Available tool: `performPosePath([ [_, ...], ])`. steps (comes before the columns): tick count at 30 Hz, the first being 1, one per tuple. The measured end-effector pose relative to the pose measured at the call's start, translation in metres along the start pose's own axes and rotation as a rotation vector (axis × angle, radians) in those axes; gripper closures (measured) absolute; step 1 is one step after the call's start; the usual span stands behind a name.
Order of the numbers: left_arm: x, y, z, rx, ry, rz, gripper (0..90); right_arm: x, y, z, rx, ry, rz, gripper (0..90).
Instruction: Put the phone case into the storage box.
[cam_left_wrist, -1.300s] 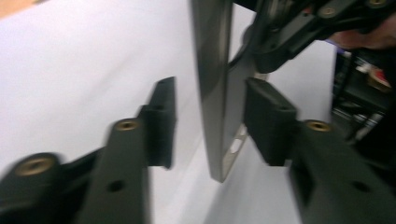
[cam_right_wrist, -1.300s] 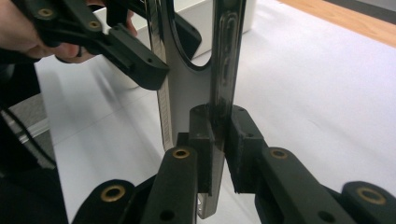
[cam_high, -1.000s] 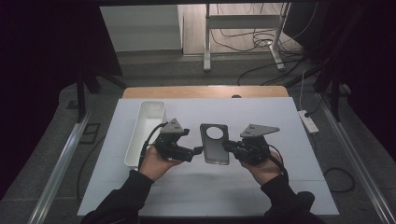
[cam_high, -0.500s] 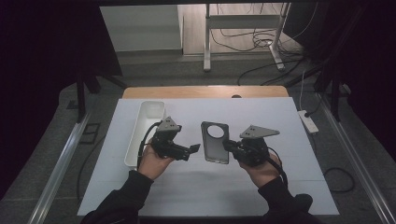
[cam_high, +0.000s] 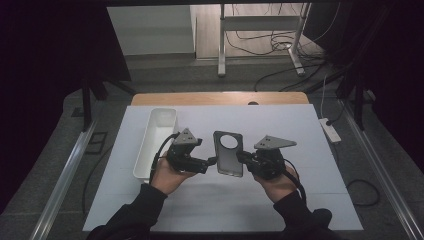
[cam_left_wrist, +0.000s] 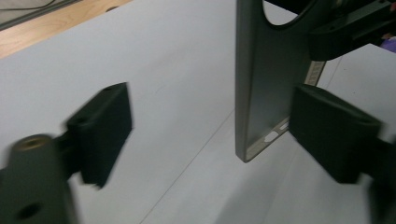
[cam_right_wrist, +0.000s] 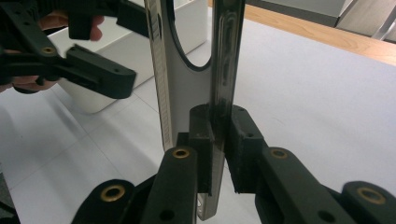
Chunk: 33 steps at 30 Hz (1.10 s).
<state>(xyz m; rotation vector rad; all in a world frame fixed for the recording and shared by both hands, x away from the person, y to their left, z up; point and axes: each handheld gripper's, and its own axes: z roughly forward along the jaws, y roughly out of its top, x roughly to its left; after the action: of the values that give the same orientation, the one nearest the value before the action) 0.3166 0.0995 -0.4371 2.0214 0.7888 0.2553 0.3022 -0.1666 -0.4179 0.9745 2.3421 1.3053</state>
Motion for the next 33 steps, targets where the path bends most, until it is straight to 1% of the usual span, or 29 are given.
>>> performPosePath([
  [1, 0.000, 0.000, 0.000, 0.000, -0.007, -0.002, 30.1, 0.000, 0.000, 0.000, -0.001, 0.000, 0.004, 81.2],
  [3, -0.001, 0.000, 0.000, 0.004, -0.020, -0.002, 41.3, 0.001, 0.000, 0.001, -0.003, 0.001, 0.007, 81.2],
  [6, -0.004, 0.000, 0.001, 0.010, -0.024, 0.003, 55.2, 0.002, 0.000, 0.001, -0.002, 0.001, 0.004, 81.2],
  [10, -0.004, 0.000, 0.002, 0.011, -0.048, -0.005, 66.7, 0.004, -0.001, 0.002, 0.001, 0.005, 0.005, 81.2],
  [12, -0.003, 0.000, 0.002, 0.017, -0.055, -0.012, 76.0, 0.005, -0.001, 0.003, 0.003, 0.006, 0.006, 81.2],
  [13, -0.003, 0.000, 0.002, 0.018, -0.072, -0.026, 78.8, 0.005, -0.001, 0.003, 0.003, 0.007, 0.004, 81.1],
  [14, -0.002, 0.000, 0.002, 0.020, -0.076, -0.036, 81.1, 0.006, -0.001, 0.004, 0.005, 0.010, 0.003, 81.1],
  [16, 0.002, -0.001, 0.001, 0.009, -0.097, -0.071, 82.7, 0.006, -0.002, 0.005, 0.011, 0.020, 0.004, 80.9],
  [17, 0.004, -0.002, 0.001, 0.005, -0.102, -0.084, 83.3, 0.006, -0.002, 0.005, 0.009, 0.029, 0.007, 80.8],
  [18, 0.005, -0.002, 0.001, 0.008, -0.099, -0.088, 83.8, 0.005, -0.002, 0.006, 0.004, 0.042, 0.013, 80.7],
  [21, 0.004, -0.002, 0.001, 0.011, -0.073, -0.093, 85.0, 0.006, -0.003, 0.007, 0.011, 0.053, 0.015, 80.0],
  [22, 0.004, -0.002, 0.001, 0.011, -0.073, -0.093, 85.6, 0.006, -0.003, 0.007, 0.011, 0.053, 0.015, 80.0],
  [25, 0.003, -0.001, 0.001, 0.009, -0.044, -0.100, 86.9, 0.006, -0.003, 0.009, 0.013, 0.087, 0.025, 78.1],
  [27, 0.002, 0.000, 0.002, 0.013, -0.021, -0.099, 88.7, 0.008, -0.003, 0.011, 0.021, 0.101, 0.015, 71.4],
  [29, 0.002, -0.001, 0.003, 0.024, -0.007, -0.095, 89.0, 0.012, -0.004, 0.013, 0.028, 0.102, -0.001, 69.2],
  [31, 0.002, -0.001, 0.004, 0.031, 0.008, -0.102, 89.1, 0.014, -0.004, 0.015, 0.039, 0.091, -0.022, 64.8],
  [33, 0.004, -0.001, 0.003, 0.030, 0.029, -0.109, 89.1, 0.014, -0.004, 0.015, 0.040, 0.094, -0.018, 61.9],
])
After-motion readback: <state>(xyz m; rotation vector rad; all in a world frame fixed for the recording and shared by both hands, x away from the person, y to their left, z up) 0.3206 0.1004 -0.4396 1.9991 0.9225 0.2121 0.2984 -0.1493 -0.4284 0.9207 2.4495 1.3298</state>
